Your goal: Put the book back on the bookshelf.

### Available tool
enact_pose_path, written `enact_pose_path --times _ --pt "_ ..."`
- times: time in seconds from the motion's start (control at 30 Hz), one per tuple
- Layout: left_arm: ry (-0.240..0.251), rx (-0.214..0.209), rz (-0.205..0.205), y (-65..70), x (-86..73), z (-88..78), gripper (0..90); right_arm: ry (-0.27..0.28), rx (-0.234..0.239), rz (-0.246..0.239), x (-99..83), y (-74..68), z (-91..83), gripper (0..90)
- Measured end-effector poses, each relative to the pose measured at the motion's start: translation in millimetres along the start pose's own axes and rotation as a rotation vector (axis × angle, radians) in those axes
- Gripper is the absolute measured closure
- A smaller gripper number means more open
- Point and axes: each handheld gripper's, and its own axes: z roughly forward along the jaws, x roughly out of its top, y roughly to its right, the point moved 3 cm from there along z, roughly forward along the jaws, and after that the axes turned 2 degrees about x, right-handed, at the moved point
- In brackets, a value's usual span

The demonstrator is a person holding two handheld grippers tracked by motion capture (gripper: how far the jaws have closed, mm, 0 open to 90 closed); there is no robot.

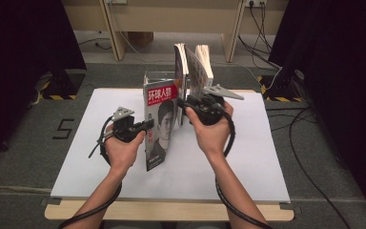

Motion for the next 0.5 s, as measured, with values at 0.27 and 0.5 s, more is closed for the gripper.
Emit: enact_pose_path --times 0.27,0.5 --pt "0.012 -0.019 0.01 -8.1 3.5 -6.3 86.6 -0.059 -0.122 0.116 -47.8 75.7 -38.2 60.0" --pt "0.028 -0.028 0.007 -15.8 8.9 -10.4 86.6 -0.131 -0.217 0.188 -99.1 123.7 -63.1 60.0"
